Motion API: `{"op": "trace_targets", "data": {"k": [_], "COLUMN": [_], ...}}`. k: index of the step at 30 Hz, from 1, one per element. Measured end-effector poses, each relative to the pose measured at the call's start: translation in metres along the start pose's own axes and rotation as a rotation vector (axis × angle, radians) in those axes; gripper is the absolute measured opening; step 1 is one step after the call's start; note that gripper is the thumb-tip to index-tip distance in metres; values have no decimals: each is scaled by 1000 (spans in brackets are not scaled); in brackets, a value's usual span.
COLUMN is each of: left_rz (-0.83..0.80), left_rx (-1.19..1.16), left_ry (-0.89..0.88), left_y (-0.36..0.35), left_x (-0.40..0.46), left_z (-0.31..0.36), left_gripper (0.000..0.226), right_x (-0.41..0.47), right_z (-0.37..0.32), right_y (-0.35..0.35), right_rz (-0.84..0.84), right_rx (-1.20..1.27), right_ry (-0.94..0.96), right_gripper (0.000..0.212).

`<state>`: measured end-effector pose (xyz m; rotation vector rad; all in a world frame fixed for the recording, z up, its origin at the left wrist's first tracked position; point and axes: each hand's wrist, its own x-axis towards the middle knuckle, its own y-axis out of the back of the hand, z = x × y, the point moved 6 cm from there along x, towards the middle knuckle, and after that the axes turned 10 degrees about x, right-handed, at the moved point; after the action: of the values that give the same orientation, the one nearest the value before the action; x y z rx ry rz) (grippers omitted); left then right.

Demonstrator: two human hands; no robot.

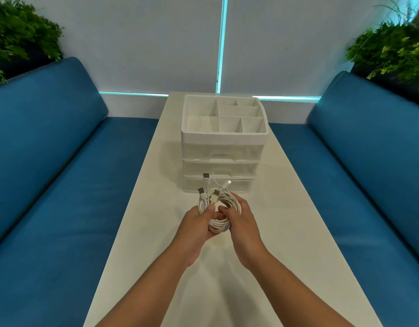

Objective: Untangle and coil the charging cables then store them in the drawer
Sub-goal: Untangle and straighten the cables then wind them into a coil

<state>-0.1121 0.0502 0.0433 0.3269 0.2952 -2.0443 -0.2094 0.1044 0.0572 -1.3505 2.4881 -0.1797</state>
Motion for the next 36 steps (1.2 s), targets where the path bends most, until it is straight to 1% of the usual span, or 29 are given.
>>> {"op": "trace_targets", "data": {"k": [3, 5, 7, 12, 14, 17, 21, 23, 26, 28, 32, 36], "left_rz": [83, 105, 93, 3, -14, -45, -63, -68, -84, -102, -141, -146], "left_rx": [162, 276, 319, 273, 232, 163, 100, 105, 115, 104, 155, 396], "left_ry": [-53, -108, -138, -182, -183, -156, -118, -101, -99, -108, -121, -150], "left_y": [9, 12, 12, 9, 13, 17, 17, 15, 13, 12, 13, 14], "left_x": [4, 4, 4, 2, 3, 3, 2, 1, -1, -4, -4, -2], "left_z": [-5, -2, 0, 6, 8, 10, 13, 12, 12, 14, 18, 21], "left_gripper": [23, 20, 21, 25, 21, 16, 15, 16, 14, 15, 15, 13], "right_x": [3, 4, 4, 6, 9, 12, 15, 17, 21, 21, 22, 23], "right_z": [-6, -12, -19, -22, -23, -25, -22, -21, -20, -20, -21, -22], "right_y": [2, 0, -5, -10, -6, 0, 1, 1, 4, 5, 6, 8], "right_rz": [-39, -64, -92, -133, -147, -140, -178, -199, -210, -220, -255, -276], "right_rx": [-237, -269, -247, -261, -244, -160, -100, -113, -103, -92, -116, -160], "right_ry": [-4, 13, 51, 117, 109, 82, 30, 18, -9, -40, -113, -206], "right_gripper": [42, 51, 48, 56, 61, 58, 64, 58, 36, 29, 23, 22]}}
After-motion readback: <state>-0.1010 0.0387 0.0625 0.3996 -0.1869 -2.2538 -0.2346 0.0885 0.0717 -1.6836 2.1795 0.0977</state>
